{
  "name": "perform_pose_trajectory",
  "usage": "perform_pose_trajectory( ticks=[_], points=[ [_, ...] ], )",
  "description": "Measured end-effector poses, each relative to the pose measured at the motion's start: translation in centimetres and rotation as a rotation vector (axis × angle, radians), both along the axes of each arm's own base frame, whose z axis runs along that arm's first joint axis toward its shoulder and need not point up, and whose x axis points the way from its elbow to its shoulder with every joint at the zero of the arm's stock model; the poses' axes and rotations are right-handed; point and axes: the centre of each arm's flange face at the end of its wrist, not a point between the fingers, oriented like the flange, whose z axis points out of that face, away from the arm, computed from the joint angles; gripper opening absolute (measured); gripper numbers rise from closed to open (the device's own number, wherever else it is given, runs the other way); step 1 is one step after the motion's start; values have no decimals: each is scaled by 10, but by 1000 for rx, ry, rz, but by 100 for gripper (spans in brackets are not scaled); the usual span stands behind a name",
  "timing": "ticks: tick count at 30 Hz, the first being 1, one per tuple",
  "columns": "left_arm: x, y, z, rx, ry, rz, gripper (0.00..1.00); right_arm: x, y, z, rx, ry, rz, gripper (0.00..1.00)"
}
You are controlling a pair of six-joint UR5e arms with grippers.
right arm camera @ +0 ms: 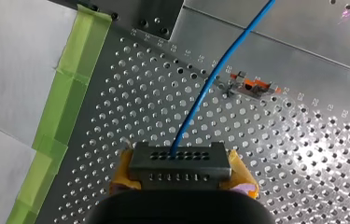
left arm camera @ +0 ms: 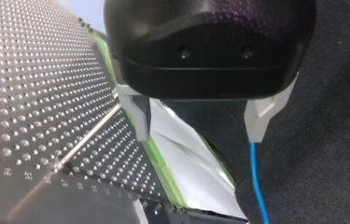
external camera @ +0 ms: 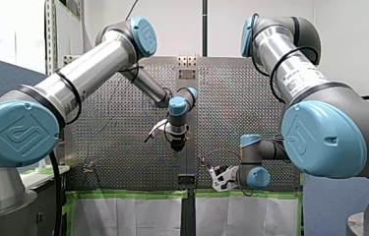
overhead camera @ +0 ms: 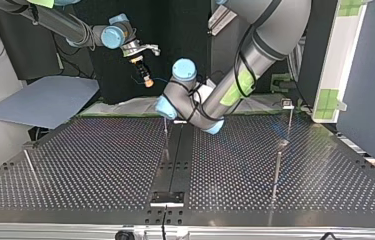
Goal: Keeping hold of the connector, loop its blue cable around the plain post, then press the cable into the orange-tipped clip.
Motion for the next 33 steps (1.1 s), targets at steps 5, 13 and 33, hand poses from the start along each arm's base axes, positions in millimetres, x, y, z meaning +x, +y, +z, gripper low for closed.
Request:
perform_pose_trajectory(
  ticks=[5, 13, 33],
  points=[
    [3, 2, -26, 28, 23, 15, 100, 0, 0, 0, 1, 0, 1, 0],
    [5, 9, -49, 52, 46, 32, 100, 1, 1, 0, 1, 2, 2, 0],
    [28, 10, -96, -33, -23, 63, 100, 2, 1, 0, -2, 3, 5, 0]
  ],
)
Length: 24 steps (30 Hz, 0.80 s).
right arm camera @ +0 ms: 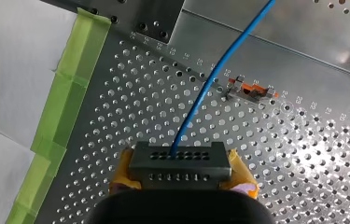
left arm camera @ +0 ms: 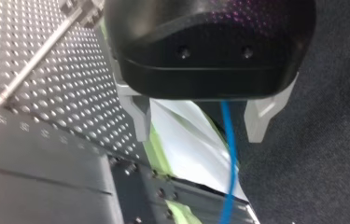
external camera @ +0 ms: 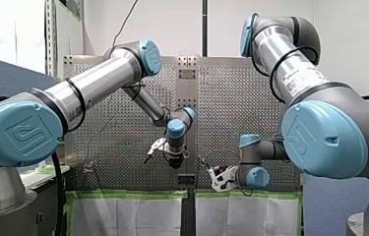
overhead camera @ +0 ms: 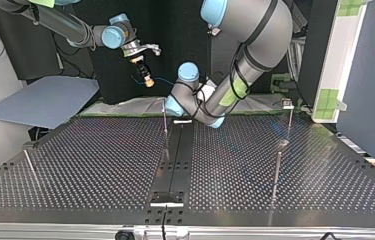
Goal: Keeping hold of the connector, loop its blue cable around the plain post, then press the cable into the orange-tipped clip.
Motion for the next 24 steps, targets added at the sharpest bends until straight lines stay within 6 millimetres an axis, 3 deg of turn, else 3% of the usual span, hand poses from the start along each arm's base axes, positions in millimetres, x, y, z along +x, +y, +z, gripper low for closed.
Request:
perform_pose_trajectory(
  ticks=[12, 24],
  points=[
    [-3, 13, -64, 36, 49, 19, 100, 2, 0, 1, -2, 0, 3, 0],
    [0, 22, -87, 30, 50, 32, 100, 2, 0, 1, -3, 0, 3, 0]
  ],
)
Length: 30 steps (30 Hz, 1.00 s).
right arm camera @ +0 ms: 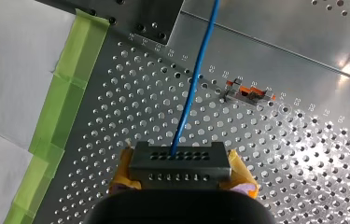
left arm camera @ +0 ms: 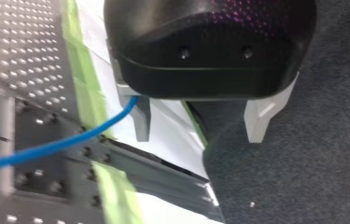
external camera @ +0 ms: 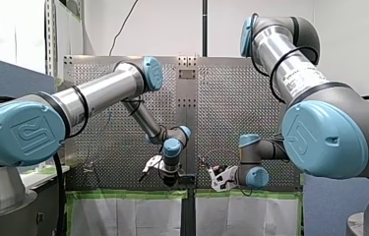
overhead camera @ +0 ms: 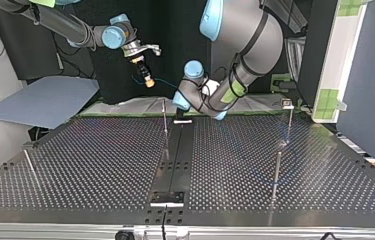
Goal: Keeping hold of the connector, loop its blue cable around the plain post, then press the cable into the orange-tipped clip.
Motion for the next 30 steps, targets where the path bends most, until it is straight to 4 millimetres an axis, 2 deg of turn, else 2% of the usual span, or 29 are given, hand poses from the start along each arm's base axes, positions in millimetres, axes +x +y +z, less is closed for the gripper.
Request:
perform_pose_trajectory(
  ticks=[4, 11, 18, 30],
  points=[
    [-3, 3, -16, 8, 18, 1, 100, 0, 0, 0, 0, 0, 0, 0],
    [-5, 6, -30, 7, 31, 0, 100, 0, 0, 0, 0, 0, 0, 0],
    [-13, 6, -60, 14, 62, -17, 100, 1, 1, 0, 0, 0, 2, 0],
    [-9, -6, -71, -96, 20, -30, 100, 1, 1, 0, 0, 0, 2, 0]
  ],
)
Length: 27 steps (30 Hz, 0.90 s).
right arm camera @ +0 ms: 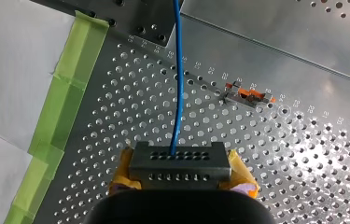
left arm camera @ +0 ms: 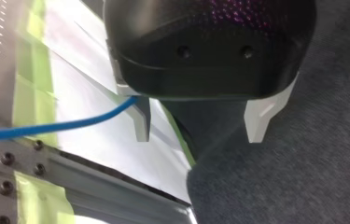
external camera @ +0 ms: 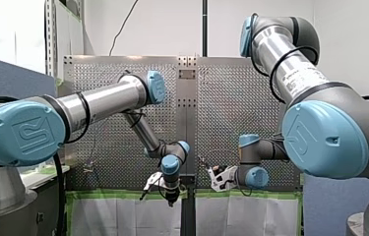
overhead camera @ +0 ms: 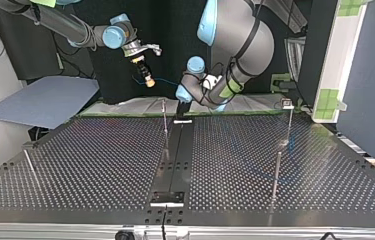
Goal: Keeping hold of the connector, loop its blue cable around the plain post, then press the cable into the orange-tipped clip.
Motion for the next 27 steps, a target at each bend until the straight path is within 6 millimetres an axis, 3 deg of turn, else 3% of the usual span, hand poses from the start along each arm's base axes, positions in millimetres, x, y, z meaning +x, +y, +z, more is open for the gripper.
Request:
perform_pose_trajectory(
  ticks=[10, 19, 20, 21, 22, 23, 24, 26, 27],
  points=[
    [3, 11, -11, -45, -54, 70, 100, 0, 0, 0, 1, 0, 0, 0],
    [13, 6, -12, -78, -134, 80, 100, 0, -1, 0, -1, -1, 0, 0],
    [13, 6, -12, -79, -141, 81, 93, 1, -1, 0, -1, -2, 0, 0],
    [14, 6, -12, -79, -148, 83, 93, 1, -1, 0, -1, -2, 0, 0],
    [14, 5, -12, -77, -152, 85, 78, 1, -1, 0, -1, -2, 0, 0],
    [14, 5, -12, -75, -156, 87, 56, 1, -2, 0, -1, -3, 0, 0],
    [14, 5, -12, -71, -161, 90, 56, 1, -2, 1, -1, -3, -1, 0],
    [13, 4, -12, -65, -166, 95, 21, 1, -2, 1, 0, -4, -1, 0],
    [13, 4, -12, -63, -168, 96, 21, 1, -2, 1, 0, -4, -1, 0]
  ],
)
